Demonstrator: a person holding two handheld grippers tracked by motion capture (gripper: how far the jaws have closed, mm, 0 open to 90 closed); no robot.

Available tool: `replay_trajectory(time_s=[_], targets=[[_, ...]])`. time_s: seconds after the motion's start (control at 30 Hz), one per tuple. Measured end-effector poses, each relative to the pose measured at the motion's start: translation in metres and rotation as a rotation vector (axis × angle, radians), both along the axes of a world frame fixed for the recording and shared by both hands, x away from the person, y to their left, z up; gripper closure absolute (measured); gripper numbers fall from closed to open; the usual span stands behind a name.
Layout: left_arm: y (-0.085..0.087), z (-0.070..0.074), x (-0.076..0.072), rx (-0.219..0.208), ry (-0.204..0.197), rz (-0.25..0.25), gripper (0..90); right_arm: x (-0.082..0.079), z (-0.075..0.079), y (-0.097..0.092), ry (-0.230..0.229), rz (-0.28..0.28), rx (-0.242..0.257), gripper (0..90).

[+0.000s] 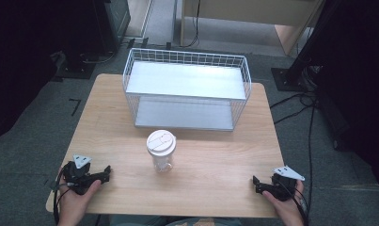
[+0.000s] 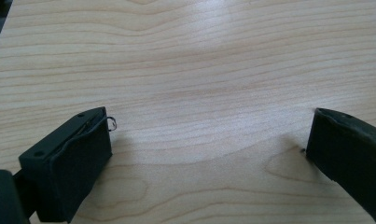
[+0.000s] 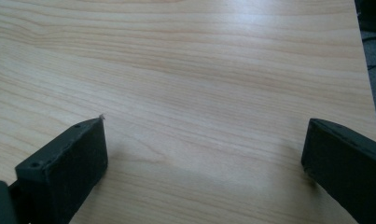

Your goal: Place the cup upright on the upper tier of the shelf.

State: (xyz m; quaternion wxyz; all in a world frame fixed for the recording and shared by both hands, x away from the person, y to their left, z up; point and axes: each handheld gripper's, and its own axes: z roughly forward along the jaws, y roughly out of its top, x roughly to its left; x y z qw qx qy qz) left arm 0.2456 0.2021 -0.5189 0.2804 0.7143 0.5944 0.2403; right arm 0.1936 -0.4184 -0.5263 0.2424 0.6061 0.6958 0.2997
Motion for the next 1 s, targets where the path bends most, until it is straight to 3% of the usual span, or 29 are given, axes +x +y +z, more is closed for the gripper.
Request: replay_trajectory(time_s=[0.1,0.23,0.43,0.6,1.0], targets=[[0.0,0.0,0.0,0.0,0.0,0.0,0.2,-0.001,0.002,0.005,-0.025,0.016,-0.011,0.2],[0.0,0.0,0.0,-0.001,0.0,0.0,0.2,-0.001,0.012,0.016,-0.065,0.034,0.046,0.3],[0.0,0.0,0.0,-0.001,0.0,0.001,0.2,0.0,0.041,0.036,-0.143,0.077,0.104,0.3],[0.0,0.0,0.001,-0.001,0.001,0.001,0.2,0.003,0.061,0.055,-0.186,0.119,0.117,0.4],[-0.001,0.0,0.0,-0.001,0.0,0.002,0.2,0.013,0.081,0.11,-0.207,0.244,0.117,0.4]])
